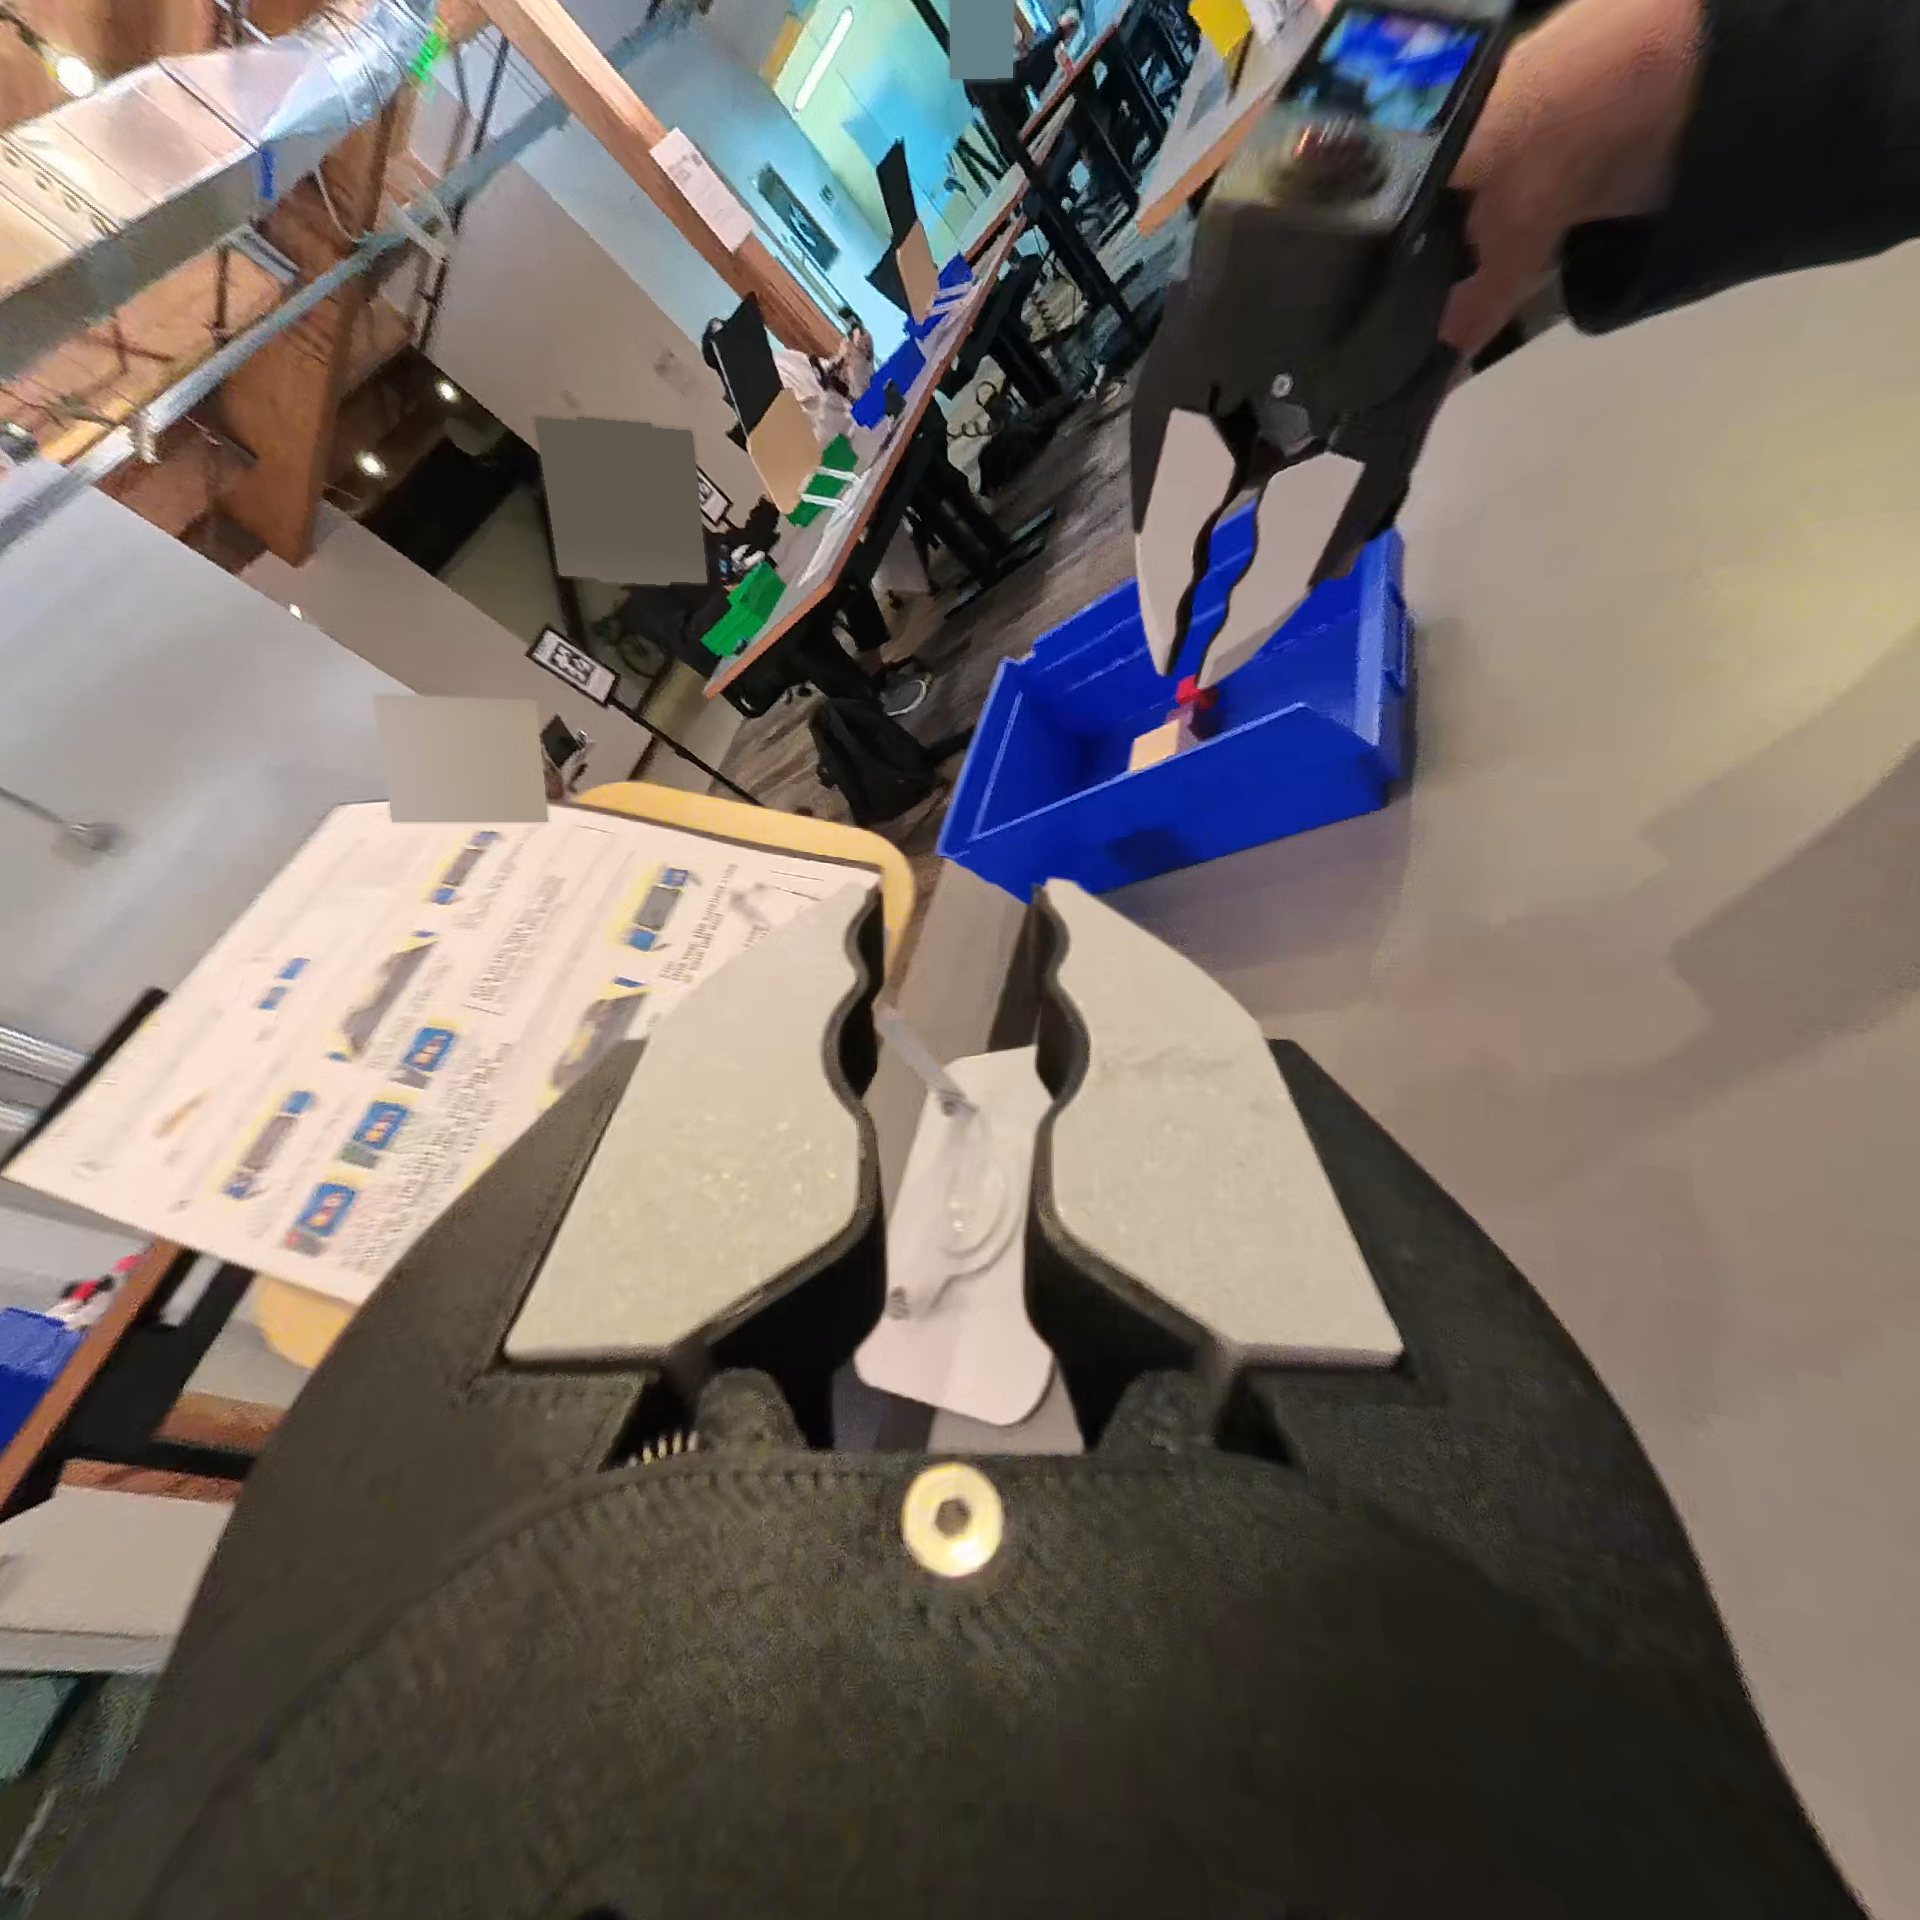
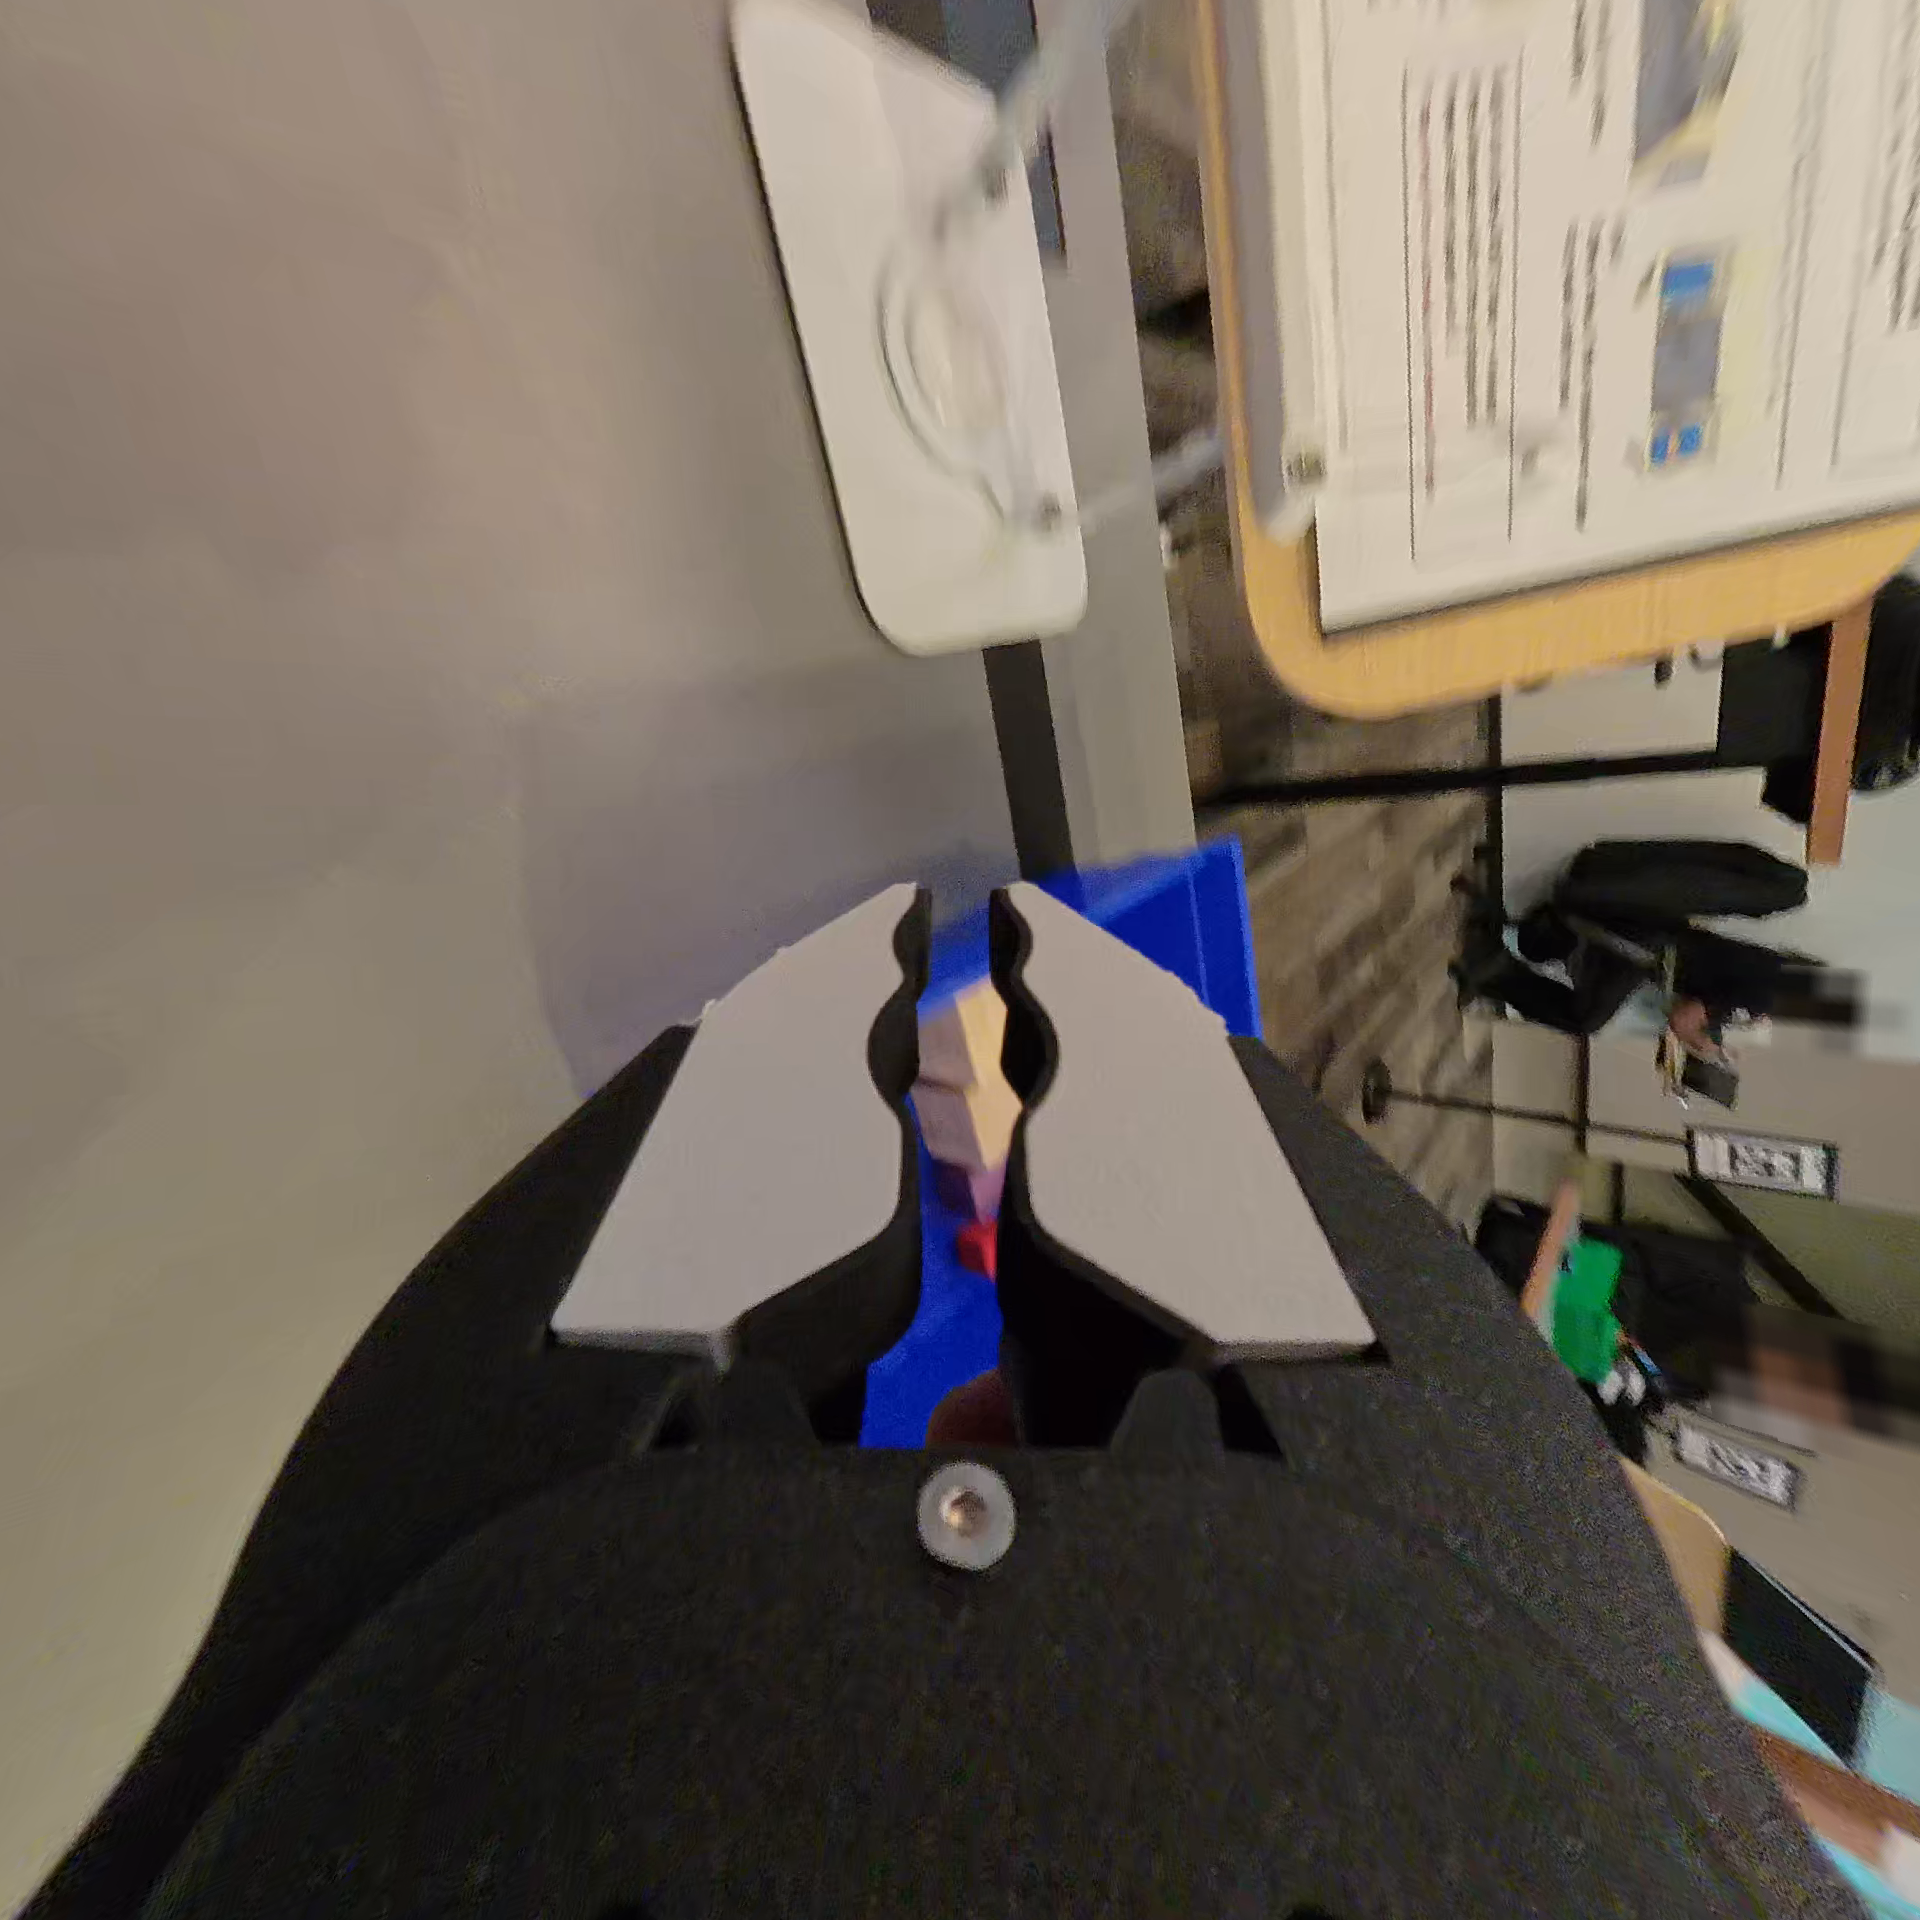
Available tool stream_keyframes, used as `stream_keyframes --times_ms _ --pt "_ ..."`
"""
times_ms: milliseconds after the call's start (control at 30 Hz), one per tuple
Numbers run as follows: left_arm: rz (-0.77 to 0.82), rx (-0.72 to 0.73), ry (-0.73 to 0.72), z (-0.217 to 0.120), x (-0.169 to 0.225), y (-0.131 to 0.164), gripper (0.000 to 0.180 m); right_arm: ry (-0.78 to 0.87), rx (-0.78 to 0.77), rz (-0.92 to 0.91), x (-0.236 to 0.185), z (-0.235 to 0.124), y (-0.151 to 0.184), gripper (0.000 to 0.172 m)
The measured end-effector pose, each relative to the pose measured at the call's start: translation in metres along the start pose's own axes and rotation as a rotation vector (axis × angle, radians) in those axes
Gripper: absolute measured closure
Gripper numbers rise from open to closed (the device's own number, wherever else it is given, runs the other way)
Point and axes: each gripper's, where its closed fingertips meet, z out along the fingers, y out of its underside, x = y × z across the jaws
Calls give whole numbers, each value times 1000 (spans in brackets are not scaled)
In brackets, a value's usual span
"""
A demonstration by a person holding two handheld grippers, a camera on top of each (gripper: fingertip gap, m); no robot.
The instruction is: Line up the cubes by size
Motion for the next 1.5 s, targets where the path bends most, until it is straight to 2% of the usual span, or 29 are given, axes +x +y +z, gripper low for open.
stream_keyframes --times_ms 133,200,267,367,433,600,700,733,833,900,967,1133,1333,1500 --pt "-49 -76 0 26 28 19 147 12 253 146 -34 -1 -68 167" --pt "-107 -102 -31 34 34 31 146 39 310 218 -42 11 -85 170" --pt "-215 -125 -101 39 32 53 146 52 362 313 -46 27 -93 170" --pt "-485 -107 -164 46 37 91 145 49 482 503 -48 50 -101 170" --pt "-616 -86 -189 51 46 115 135 71 496 581 -48 67 -97 169" --pt "-714 -198 -287 68 73 170 109 144 610 718 -59 94 -94 166" --pt "-674 -271 -294 81 86 182 98 142 604 750 -69 109 -87 159" --pt "-641 -310 -309 83 87 187 96 142 585 714 -70 109 -88 152" --pt "-623 -351 -340 88 91 194 96 201 547 609 -73 115 -83 146" --pt "-609 -367 -341 90 94 197 99 201 543 646 -70 114 -81 137" --pt "-569 -407 -374 86 90 203 91 206 552 665 -68 113 -79 135" --pt "-639 -462 -410 82 87 220 68 211 552 676 -67 111 -75 128" --pt "-603 -489 -422 83 87 222 56 211 528 610 -73 114 -80 115" --pt "-619 -506 -426 83 87 225 53 212 527 572 -77 114 -82 114"
